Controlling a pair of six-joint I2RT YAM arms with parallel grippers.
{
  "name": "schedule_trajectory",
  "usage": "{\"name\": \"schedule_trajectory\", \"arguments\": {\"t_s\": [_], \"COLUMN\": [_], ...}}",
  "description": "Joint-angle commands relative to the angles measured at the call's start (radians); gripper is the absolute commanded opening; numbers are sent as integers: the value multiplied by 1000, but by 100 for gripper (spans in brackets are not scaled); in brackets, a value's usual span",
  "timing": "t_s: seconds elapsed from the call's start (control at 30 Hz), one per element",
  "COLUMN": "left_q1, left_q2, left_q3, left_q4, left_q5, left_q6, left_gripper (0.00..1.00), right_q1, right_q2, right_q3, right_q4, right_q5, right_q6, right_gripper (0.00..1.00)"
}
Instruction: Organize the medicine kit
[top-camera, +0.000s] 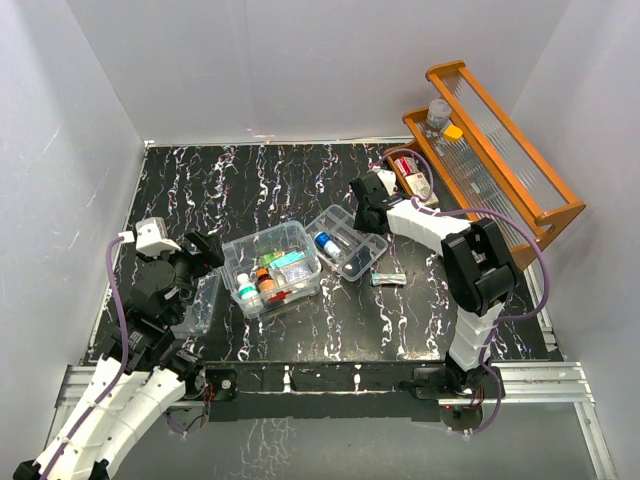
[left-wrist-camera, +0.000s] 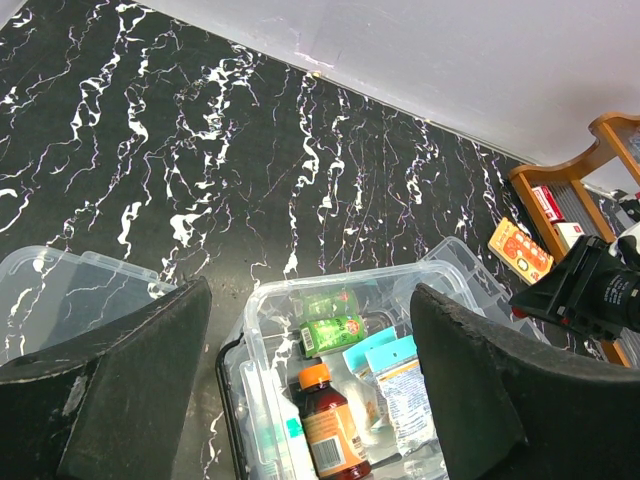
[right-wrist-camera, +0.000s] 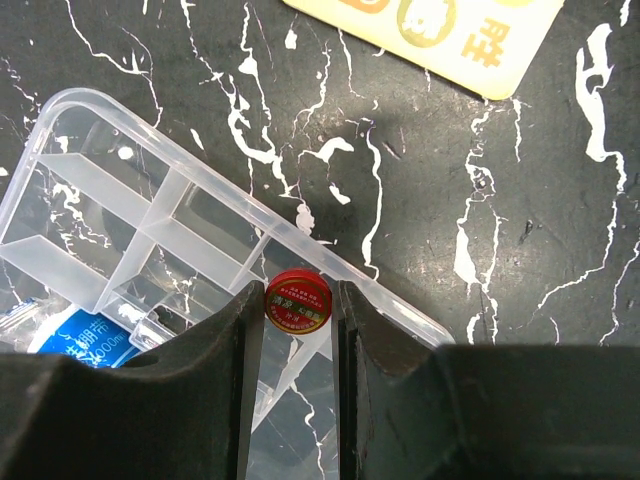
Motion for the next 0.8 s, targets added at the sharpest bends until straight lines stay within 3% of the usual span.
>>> {"name": "schedule_trajectory", "arguments": {"t_s": [0.0,0.77], "left_q1": [1,0], "left_q2": [1,4], "left_q3": [3,4], "left_q4": [15,13], "left_q5": [2,4], "left_q6": [10,12], "left_gripper": [80,80], "right_q1": [5,5], "right_q2": [-56,15], "right_q3": [7,22], "right_q4": [28,1], "right_q5": [42,20], "right_q6": [4,3], "right_gripper": [24,25]}}
